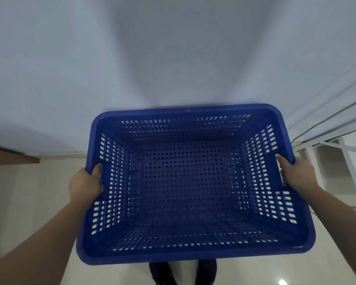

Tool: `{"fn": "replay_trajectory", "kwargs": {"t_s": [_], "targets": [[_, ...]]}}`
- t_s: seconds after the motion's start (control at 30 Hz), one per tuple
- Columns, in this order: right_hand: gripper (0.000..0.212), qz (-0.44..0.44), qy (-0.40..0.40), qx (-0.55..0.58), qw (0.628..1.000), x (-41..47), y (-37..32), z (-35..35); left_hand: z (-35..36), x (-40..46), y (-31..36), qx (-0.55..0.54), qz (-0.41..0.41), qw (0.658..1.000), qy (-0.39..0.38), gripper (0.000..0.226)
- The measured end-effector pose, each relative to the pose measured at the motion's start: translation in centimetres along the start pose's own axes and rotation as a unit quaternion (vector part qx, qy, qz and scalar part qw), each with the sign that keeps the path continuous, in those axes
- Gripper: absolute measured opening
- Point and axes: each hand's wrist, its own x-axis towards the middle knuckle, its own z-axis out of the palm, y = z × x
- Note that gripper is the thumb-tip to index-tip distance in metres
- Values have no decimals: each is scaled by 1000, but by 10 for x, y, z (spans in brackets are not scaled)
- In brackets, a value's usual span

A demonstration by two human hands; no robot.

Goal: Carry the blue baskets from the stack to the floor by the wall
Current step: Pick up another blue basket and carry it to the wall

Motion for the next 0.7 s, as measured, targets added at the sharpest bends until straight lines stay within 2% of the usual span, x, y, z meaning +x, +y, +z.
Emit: {"fn": "replay_trajectory", "kwargs": {"t_s": [0.23,0.6,0.7], "targets": [[50,-10,14,-2,1000,-1,0,4,1,0,2,34,18,999,31,58],[43,-12,21,-13,1000,3,-1,5,3,6,-2,47,18,998,34,57],[47,-13,18,-24,999,1,1,5,3,8,-2,34,21,999,24,54]]}}
